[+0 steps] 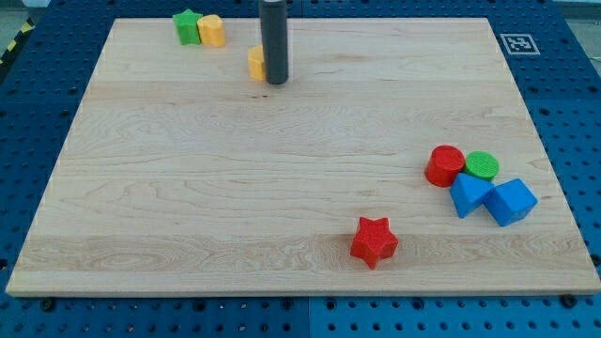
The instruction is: Push the yellow hexagon closer to the yellow heart
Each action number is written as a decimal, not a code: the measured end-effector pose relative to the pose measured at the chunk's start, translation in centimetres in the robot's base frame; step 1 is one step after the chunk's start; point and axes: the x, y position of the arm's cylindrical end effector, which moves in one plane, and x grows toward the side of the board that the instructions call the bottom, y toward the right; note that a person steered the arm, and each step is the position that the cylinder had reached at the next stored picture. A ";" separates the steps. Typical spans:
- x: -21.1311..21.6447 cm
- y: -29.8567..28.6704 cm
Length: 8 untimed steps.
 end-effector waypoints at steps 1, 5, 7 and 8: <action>-1.3 -1.6; -4.1 -2.8; -4.1 -6.9; -4.0 -7.5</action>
